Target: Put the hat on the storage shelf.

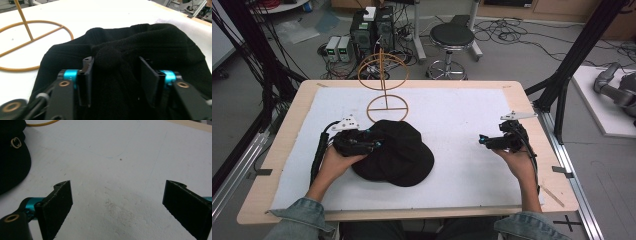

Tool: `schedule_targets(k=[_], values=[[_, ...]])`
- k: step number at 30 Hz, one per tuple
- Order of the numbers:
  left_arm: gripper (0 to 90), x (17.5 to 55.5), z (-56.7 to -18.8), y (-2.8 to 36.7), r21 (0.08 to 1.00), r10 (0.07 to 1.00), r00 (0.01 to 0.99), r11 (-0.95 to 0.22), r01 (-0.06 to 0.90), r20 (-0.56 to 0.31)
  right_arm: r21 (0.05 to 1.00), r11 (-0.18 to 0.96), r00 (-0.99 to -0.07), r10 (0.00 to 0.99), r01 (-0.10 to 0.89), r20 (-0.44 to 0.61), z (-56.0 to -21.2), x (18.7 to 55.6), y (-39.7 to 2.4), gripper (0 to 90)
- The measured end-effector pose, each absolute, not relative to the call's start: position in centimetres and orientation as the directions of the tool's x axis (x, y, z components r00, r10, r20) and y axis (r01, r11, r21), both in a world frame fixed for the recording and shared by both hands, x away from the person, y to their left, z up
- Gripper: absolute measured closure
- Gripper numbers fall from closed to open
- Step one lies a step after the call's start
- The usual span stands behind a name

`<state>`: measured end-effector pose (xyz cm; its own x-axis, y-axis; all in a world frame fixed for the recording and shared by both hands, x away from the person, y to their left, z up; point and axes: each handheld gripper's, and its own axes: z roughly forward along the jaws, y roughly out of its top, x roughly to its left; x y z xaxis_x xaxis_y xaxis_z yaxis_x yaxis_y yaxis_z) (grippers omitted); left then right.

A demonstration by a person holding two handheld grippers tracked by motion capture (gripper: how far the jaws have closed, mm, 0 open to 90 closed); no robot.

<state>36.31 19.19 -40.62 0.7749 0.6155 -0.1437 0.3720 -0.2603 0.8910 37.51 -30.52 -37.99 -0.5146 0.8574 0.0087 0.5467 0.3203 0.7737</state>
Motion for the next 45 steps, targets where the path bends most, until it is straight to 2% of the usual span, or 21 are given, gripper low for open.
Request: schedule_targets(k=[2,3,4,12,28,45], values=[[59.9,36.3,-40.6,19.2,0.891,0.617,0.773,-0.256,0.375,-0.148,0.773,0.322,-0.516,0.857,0.547,0.008,-38.0,37.5,-30.5,8.8],[59.9,36.2,-40.6,19.2,0.889,0.618,0.774,-0.263,0.374,-0.142,0.773,0.322,-0.516,0.857,0.547,0.008,-38.0,37.5,-30.5,8.8],[64.9,36.2,-40.6,19.2,0.890,0.617,0.776,-0.270,0.367,-0.132,0.772,0.322,-0.515,0.857,0.548,0.009,-38.0,37.5,-30.5,8.8],[71.3,36.0,-40.2,19.6,0.901,0.617,0.773,-0.242,0.361,-0.144,0.770,0.318,-0.512,0.859,0.554,0.013,-38.0,37.5,-30.5,8.8],[74.7,35.0,-38.0,20.2,0.931,0.610,0.781,-0.190,0.312,-0.137,0.774,0.307,-0.507,0.861,0.553,0.021,-37.9,37.5,-30.7,8.8],[75.1,33.2,-34.1,21.8,0.963,0.607,0.790,-0.152,0.223,-0.087,0.780,0.292,-0.504,0.863,0.554,0.035,-37.9,37.5,-31.0,8.8]])
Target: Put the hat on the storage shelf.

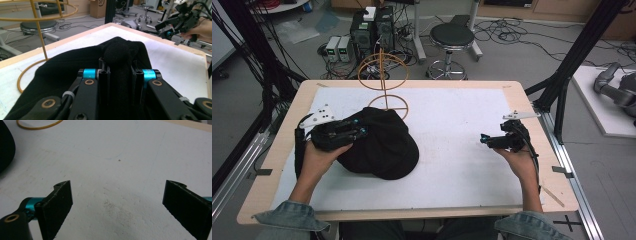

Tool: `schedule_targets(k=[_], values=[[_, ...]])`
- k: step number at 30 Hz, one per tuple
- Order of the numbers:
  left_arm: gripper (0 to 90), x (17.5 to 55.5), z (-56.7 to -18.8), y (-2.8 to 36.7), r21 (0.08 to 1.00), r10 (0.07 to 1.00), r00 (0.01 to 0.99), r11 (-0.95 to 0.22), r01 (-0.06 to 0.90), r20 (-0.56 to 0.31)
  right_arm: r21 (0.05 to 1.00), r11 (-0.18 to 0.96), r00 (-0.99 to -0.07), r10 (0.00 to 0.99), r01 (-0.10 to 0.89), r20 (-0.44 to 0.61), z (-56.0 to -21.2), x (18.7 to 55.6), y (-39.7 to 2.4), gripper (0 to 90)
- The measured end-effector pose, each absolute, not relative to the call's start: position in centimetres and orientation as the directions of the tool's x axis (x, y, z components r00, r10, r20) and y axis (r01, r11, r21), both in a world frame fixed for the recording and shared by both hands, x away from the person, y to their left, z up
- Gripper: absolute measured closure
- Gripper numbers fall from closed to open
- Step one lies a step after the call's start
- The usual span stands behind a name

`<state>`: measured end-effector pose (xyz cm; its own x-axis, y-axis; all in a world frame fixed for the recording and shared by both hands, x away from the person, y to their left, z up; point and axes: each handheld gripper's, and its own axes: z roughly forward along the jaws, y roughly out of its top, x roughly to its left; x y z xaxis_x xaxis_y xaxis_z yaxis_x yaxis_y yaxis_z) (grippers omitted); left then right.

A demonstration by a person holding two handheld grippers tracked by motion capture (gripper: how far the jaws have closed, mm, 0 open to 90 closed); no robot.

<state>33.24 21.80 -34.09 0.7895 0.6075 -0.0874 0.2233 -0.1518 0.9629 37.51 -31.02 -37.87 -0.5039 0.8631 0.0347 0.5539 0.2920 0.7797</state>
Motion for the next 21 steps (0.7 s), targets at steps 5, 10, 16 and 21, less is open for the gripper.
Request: schedule_targets(k=[5,10,16,21], values=[[75.1,32.8,-32.7,21.8,0.971,0.594,0.802,-0.147,0.188,-0.066,0.786,0.281,-0.502,0.864,0.550,0.042,-37.7,37.4,-31.2,8.8],[75.0,32.5,-31.3,21.6,0.979,0.570,0.820,-0.132,0.155,-0.053,0.791,0.271,-0.498,0.866,0.548,0.048,-37.6,37.3,-31.4,8.8],[75.0,32.2,-29.1,21.6,0.984,0.550,0.835,-0.133,0.117,-0.025,0.792,0.270,-0.498,0.865,0.548,0.050,-37.6,37.3,-31.4,8.8],[75.0,32.2,-27.0,22.1,0.990,0.536,0.844,-0.108,0.093,-0.020,0.794,0.267,-0.498,0.866,0.547,0.052,-37.6,37.3,-31.5,8.8]])
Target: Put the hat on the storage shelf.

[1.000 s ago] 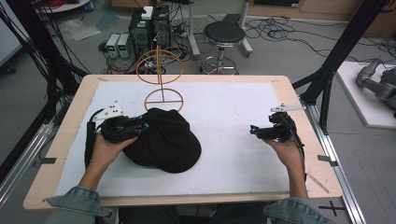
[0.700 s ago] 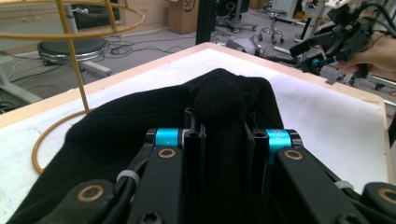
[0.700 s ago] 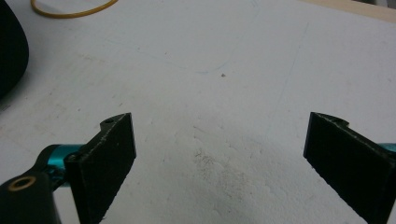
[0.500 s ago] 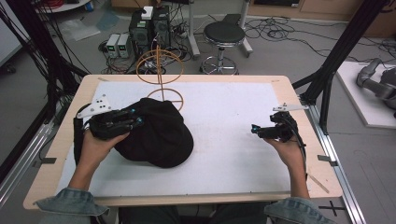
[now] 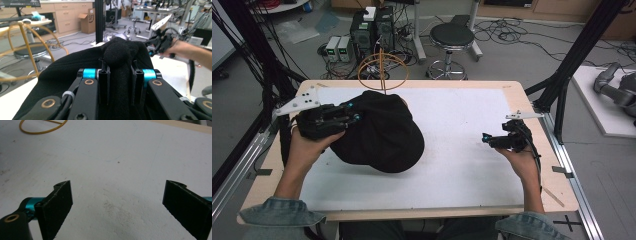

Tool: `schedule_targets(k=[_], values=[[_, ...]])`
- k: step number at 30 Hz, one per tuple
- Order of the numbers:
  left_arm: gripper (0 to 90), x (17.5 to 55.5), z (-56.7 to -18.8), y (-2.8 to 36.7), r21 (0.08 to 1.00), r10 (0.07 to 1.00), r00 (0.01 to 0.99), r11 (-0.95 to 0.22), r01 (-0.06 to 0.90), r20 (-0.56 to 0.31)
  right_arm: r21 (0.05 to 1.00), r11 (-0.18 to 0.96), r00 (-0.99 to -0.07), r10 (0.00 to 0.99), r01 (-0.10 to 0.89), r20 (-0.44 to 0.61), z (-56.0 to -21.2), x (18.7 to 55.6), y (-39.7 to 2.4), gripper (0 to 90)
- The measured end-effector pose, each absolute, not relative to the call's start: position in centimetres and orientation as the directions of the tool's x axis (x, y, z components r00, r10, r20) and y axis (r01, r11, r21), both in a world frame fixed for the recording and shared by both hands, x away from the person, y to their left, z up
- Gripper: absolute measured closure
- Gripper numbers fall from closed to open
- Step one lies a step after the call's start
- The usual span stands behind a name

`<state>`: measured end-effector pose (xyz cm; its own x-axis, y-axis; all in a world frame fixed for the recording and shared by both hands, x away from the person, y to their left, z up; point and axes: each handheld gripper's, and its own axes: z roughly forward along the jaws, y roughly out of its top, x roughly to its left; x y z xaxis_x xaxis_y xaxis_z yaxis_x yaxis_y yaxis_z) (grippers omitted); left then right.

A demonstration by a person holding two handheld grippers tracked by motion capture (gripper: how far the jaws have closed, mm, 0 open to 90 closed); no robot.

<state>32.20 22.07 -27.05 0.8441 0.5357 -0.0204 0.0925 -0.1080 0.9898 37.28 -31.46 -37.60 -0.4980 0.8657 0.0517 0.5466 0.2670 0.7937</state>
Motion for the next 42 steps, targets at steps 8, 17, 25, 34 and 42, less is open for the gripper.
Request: schedule_targets(k=[8,17,25,34,42], values=[[75.0,32.3,-24.1,22.5,0.994,0.525,0.851,-0.091,0.063,-0.005,0.790,0.265,-0.496,0.866,0.553,0.057,-37.7,37.3,-31.4,8.8],[74.9,33.5,-21.5,23.5,0.998,0.525,0.851,-0.046,0.043,-0.012,0.787,0.272,-0.500,0.865,0.554,0.053,-37.7,37.4,-31.4,8.8],[74.9,35.4,-19.5,24.2,1.000,0.551,0.834,0.009,0.023,-0.024,0.784,0.272,-0.501,0.864,0.558,0.057,-37.8,37.4,-31.3,8.8],[75.0,38.4,-18.6,23.4,0.999,0.591,0.806,0.010,0.035,-0.034,0.782,0.274,-0.506,0.861,0.560,0.060,-37.8,37.3,-31.3,8.8],[75.0,41.0,-19.5,22.7,0.998,0.617,0.784,0.058,0.040,-0.067,0.780,0.282,-0.516,0.855,0.559,0.060,-37.8,37.3,-31.2,8.8]])
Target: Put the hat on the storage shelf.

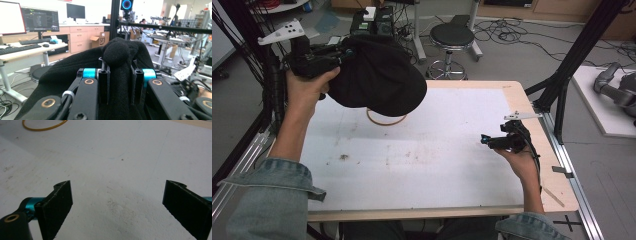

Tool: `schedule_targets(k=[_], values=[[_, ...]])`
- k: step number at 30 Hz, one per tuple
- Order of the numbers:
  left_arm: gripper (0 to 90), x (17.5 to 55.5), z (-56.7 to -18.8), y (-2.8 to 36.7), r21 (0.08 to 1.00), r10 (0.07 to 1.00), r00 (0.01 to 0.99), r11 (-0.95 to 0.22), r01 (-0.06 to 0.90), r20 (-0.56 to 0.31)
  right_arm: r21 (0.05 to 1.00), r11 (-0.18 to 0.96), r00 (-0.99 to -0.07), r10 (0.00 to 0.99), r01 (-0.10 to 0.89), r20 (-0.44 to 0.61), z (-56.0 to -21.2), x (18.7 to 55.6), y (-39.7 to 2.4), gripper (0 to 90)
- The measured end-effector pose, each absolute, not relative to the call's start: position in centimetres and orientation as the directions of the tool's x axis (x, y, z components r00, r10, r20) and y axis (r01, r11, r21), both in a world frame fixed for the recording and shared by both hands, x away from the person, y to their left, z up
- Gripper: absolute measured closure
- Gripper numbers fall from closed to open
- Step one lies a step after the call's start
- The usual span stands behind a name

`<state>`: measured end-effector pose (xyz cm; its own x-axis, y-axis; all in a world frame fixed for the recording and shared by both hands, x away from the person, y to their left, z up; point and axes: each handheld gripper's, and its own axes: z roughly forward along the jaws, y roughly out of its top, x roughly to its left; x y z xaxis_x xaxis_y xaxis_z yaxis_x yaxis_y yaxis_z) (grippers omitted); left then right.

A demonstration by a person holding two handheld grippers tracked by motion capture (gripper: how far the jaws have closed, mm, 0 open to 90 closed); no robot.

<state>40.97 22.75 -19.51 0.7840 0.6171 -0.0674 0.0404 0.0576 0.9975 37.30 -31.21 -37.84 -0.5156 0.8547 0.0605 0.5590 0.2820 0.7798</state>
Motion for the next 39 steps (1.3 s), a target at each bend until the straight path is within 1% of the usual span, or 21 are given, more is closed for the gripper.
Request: schedule_targets(k=[8,15,24,39], values=[[75.0,43.3,-20.1,22.8,0.995,0.674,0.734,0.091,0.027,-0.081,0.775,0.286,-0.518,0.853,0.563,0.062,-37.9,37.2,-31.1,8.8],[75.0,45.9,-21.9,22.5,0.988,0.683,0.716,0.144,0.057,-0.141,0.768,0.295,-0.526,0.848,0.568,0.063,-38.4,37.1,-31.1,8.8],[74.9,48.1,-23.8,21.2,0.988,0.697,0.701,0.118,0.100,-0.154,0.769,0.295,-0.529,0.846,0.567,0.066,-38.5,37.0,-31.0,8.8],[72.9,49.5,-25.8,20.2,0.984,0.718,0.673,0.104,0.144,-0.175,0.764,0.302,-0.538,0.840,0.569,0.068,-38.6,37.0,-30.7,8.8]])
